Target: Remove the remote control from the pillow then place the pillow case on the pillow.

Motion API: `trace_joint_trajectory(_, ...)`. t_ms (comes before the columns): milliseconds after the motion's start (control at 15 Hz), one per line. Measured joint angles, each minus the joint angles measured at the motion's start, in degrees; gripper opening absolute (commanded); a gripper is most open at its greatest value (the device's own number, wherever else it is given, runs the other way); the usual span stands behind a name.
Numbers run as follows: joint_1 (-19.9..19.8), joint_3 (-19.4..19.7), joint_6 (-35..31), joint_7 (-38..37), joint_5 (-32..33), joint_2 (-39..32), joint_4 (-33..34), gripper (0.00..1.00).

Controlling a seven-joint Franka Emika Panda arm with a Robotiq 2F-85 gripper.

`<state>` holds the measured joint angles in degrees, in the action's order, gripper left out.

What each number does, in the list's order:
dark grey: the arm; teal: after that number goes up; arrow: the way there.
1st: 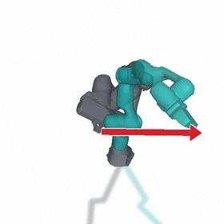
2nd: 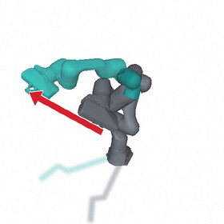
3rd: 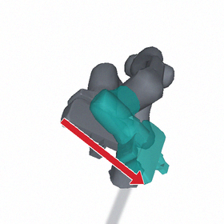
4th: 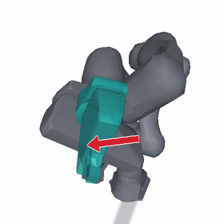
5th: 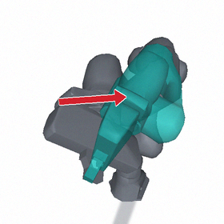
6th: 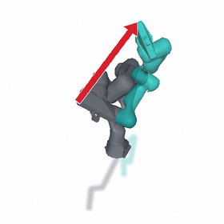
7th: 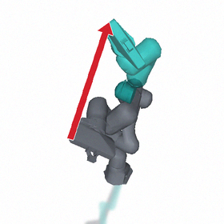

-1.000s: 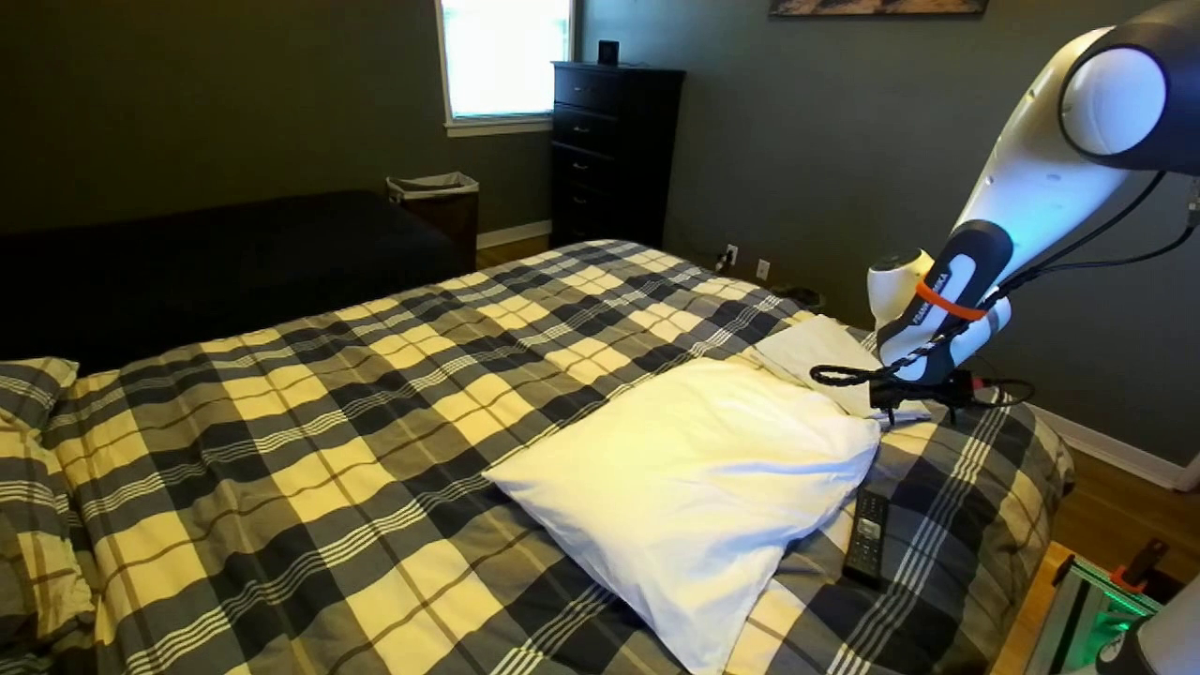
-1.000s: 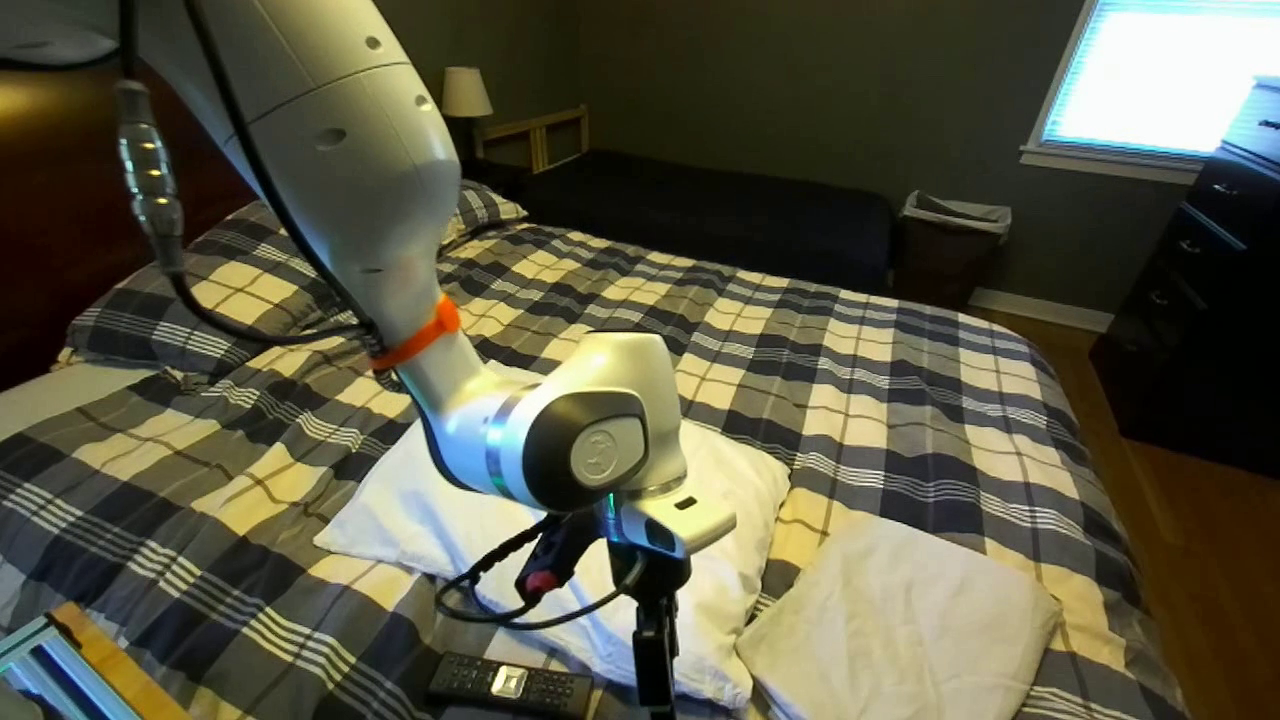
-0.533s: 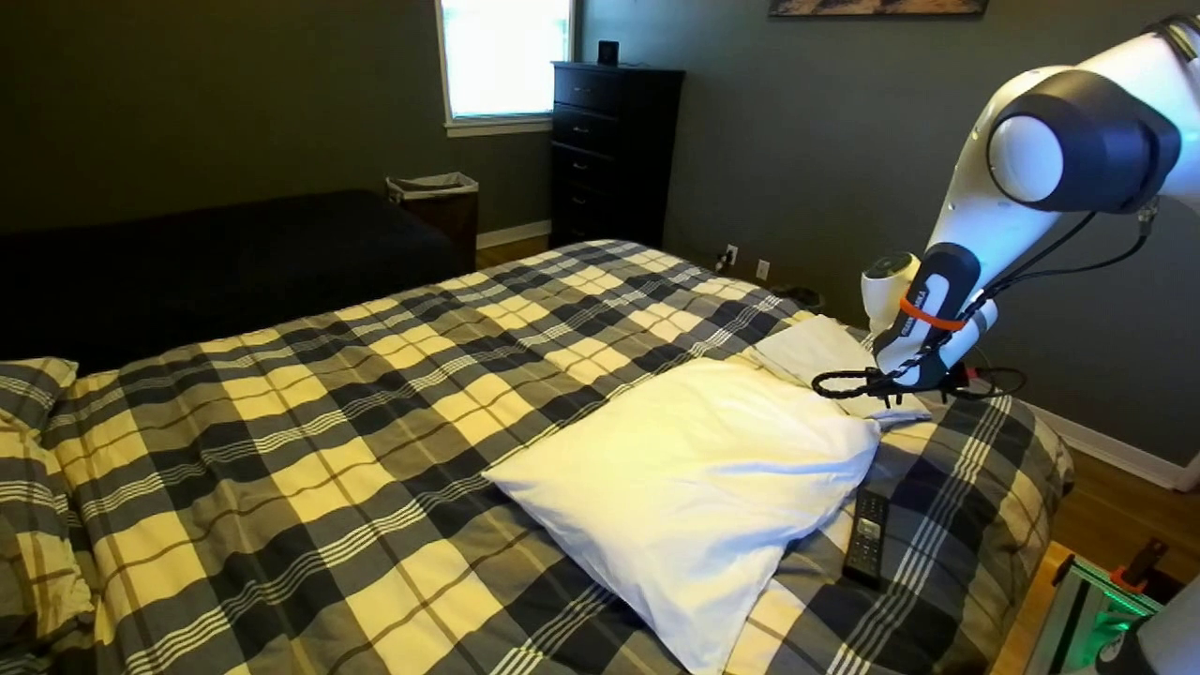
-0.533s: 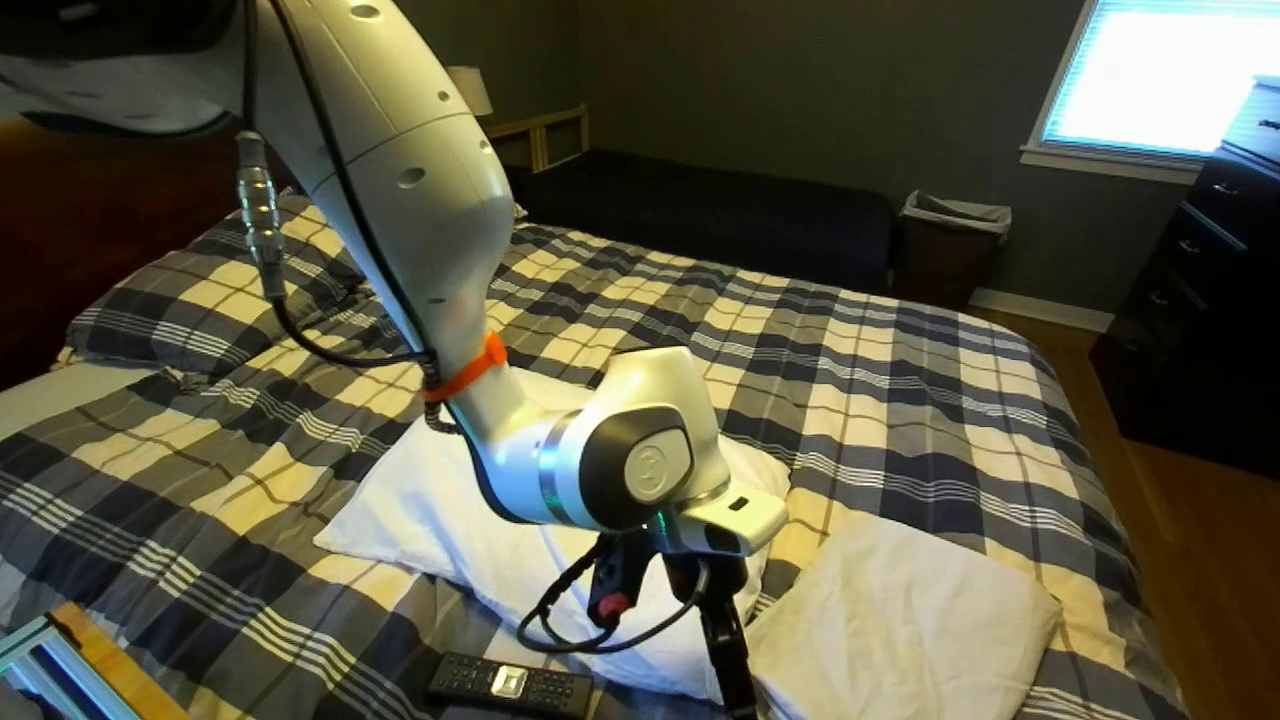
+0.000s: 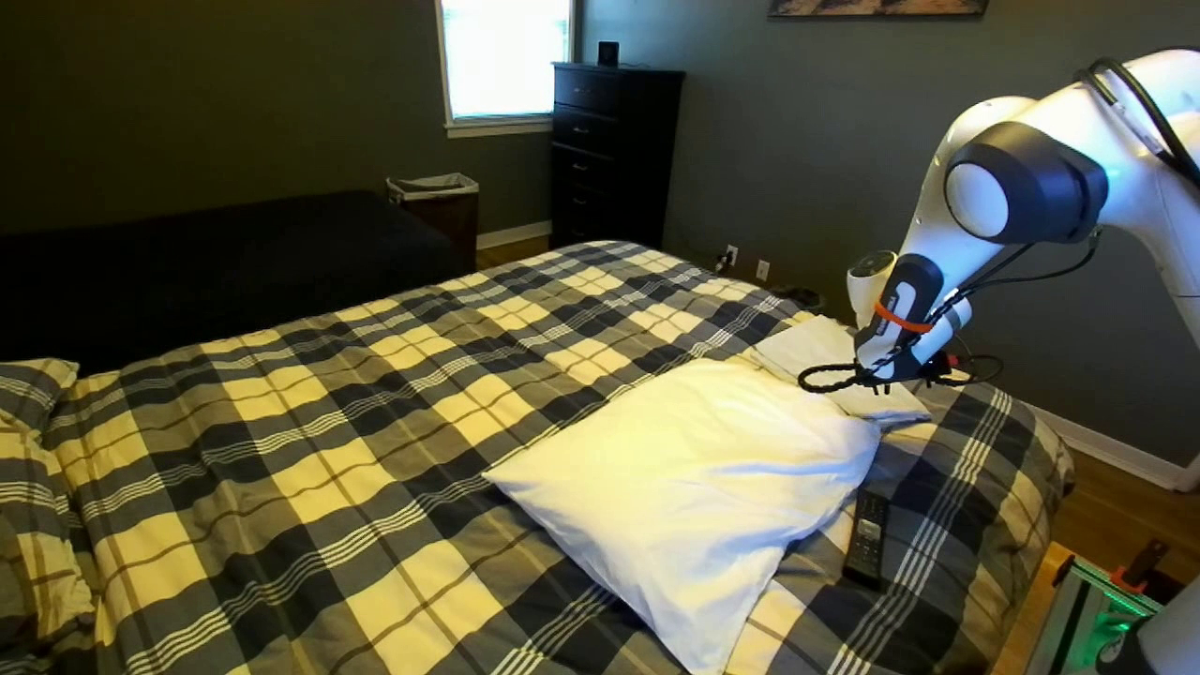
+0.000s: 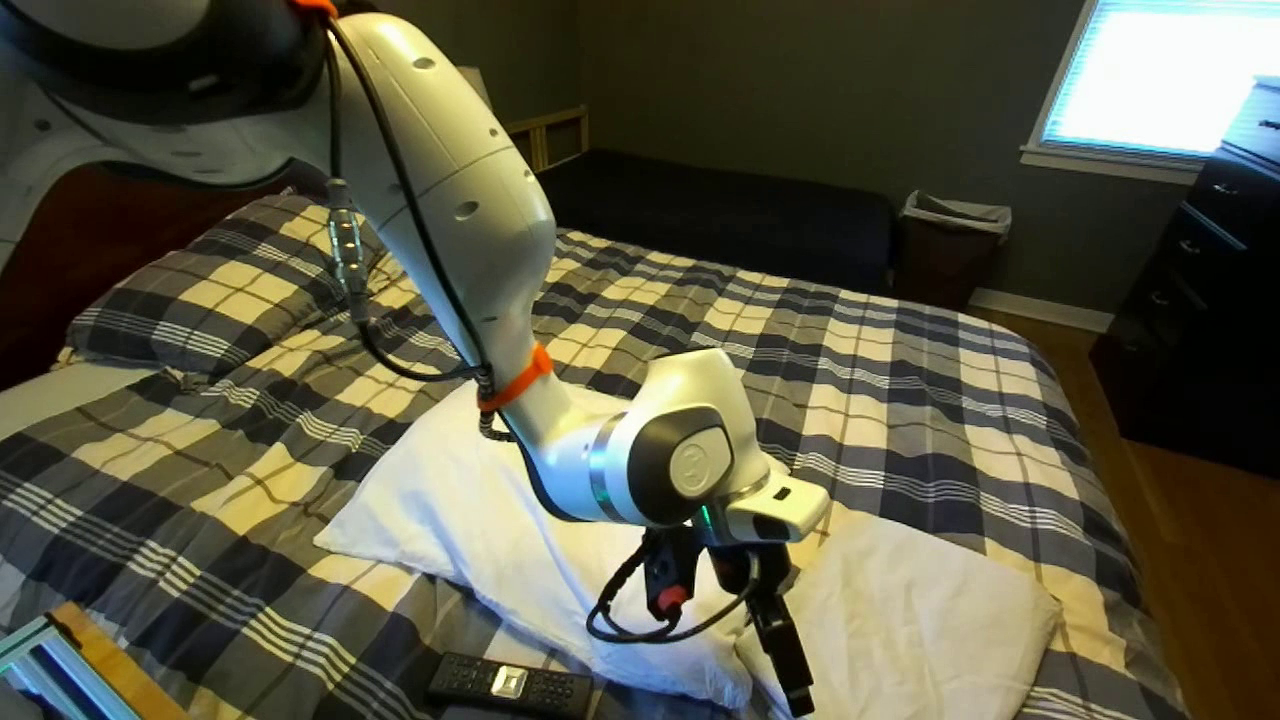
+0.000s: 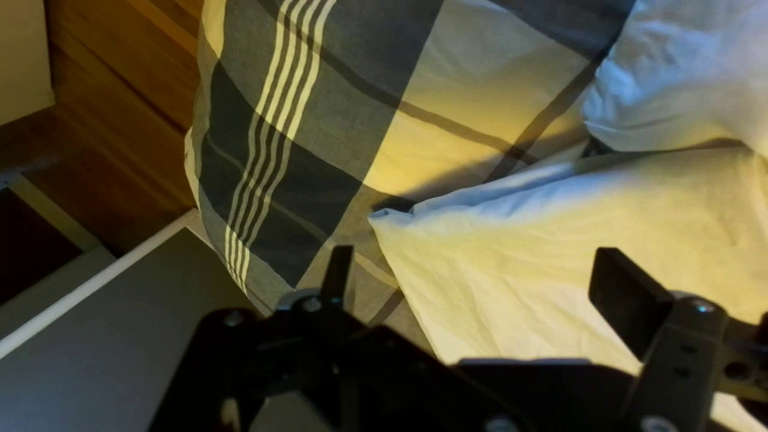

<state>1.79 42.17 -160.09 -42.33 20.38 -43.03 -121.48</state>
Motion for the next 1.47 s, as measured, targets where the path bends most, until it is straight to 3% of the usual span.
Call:
trace_joint_trajectory(667, 0.1, -2.4, 0.3, 6.8, -4.6, -1.4, 3.3, 1.00)
trace_joint_trajectory(1467, 0.0, -4.6, 2.9, 9.4, -6.9, -9.9, 10.9, 1.00)
